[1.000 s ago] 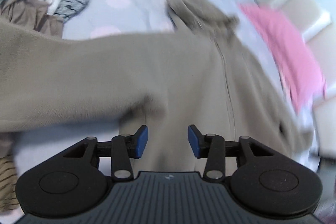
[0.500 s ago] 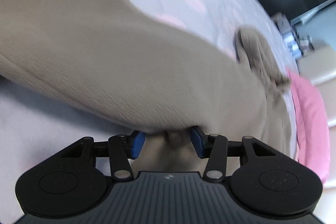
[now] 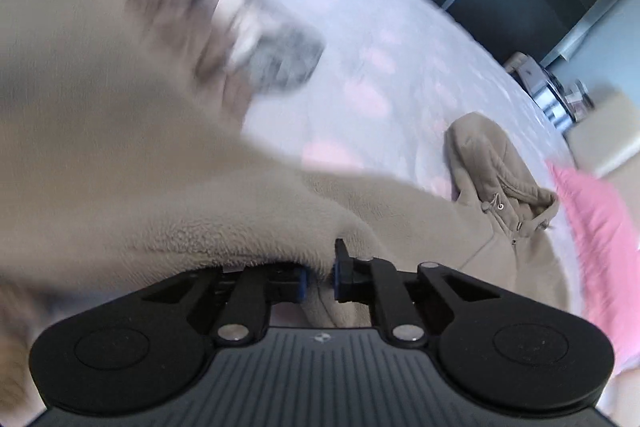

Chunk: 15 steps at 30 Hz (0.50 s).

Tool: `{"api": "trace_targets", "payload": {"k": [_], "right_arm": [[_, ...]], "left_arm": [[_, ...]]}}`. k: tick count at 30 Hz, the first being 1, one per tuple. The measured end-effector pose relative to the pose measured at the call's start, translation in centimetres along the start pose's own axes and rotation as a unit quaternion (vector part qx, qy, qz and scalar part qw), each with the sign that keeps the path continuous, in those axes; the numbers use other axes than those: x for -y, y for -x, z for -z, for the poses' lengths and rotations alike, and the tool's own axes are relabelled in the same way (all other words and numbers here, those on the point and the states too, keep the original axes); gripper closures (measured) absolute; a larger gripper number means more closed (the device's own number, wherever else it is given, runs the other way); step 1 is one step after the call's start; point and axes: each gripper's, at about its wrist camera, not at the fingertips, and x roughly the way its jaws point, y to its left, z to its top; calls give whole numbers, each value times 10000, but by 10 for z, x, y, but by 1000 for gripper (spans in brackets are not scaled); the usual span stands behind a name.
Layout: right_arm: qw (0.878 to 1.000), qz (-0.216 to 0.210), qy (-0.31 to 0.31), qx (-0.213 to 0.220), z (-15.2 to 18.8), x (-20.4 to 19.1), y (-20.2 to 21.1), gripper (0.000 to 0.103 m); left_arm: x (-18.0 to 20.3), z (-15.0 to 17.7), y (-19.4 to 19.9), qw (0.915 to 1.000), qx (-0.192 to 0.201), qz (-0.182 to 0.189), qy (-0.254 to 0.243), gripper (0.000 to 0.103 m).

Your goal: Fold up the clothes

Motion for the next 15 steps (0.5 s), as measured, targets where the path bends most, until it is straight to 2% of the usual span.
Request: {"api": "trace_targets", "payload": {"k": [3, 5, 9, 14, 15], "right_arm": [[10000, 25, -18, 52, 0, 1, 1, 66], [10000, 26, -59, 36, 0, 4, 0, 66], [9998, 1, -174, 70, -2, 10, -2, 66], [9984, -144, -488, 254, -5, 25, -4, 66], [9976, -175, -602, 278, -7, 29, -5, 66]], "left_arm": [[-2, -19, 7, 9978, 64, -268, -600, 94], [-9, -21, -6, 9958, -138, -549, -726, 94], [-8, -2, -37, 9865, -305, -1061, -1210, 93], [9, 14, -38, 9741, -367, -1346, -1782, 89], [11, 15, -34, 9746, -411, -1331, -1754, 86]]}}
